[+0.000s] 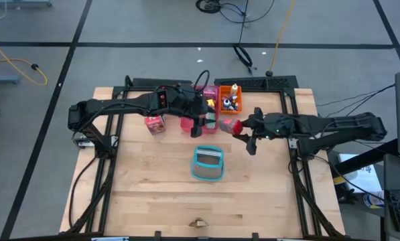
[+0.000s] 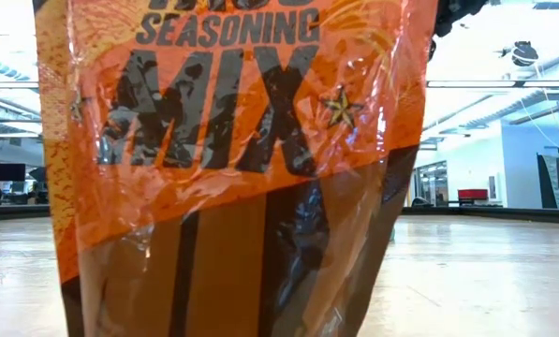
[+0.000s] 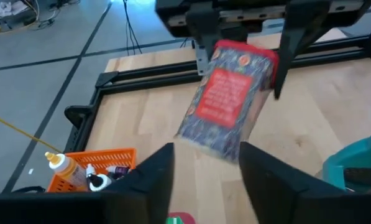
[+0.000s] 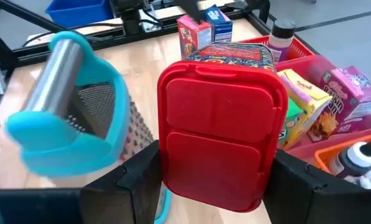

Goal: Pick & Place Kitchen Items
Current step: Put the red seasoning can into the red bin, then put the orange seasoning bag into the red bin

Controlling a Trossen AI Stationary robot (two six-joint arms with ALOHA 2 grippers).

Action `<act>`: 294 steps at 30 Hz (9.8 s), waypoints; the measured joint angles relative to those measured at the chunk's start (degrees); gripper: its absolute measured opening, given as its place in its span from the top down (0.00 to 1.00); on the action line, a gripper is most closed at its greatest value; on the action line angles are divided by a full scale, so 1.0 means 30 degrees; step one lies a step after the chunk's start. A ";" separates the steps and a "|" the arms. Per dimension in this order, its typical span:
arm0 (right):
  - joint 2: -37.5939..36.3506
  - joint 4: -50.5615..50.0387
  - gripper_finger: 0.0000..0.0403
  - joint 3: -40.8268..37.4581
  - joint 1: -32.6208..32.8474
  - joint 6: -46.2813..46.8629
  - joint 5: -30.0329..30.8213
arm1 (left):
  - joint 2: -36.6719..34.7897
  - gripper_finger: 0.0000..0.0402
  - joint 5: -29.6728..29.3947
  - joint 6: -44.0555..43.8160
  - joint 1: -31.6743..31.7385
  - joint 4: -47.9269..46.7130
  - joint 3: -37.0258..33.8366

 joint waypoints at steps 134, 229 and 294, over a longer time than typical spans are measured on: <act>0.2674 0.2581 0.37 0.0175 -0.2406 -0.2102 -0.3771 | -0.6025 0.52 0.0870 -0.2147 1.1657 1.8190 -1.9620; 0.2280 0.7025 0.37 -0.1574 -0.2414 -0.2175 -0.3786 | -1.2990 0.38 -0.2266 -0.8260 -0.9866 1.1968 -1.9591; 0.2280 0.7050 0.37 -0.2316 -0.2433 -0.2678 -0.3749 | 0.3573 1.00 -1.0454 -1.1844 -1.7143 1.1833 -0.9872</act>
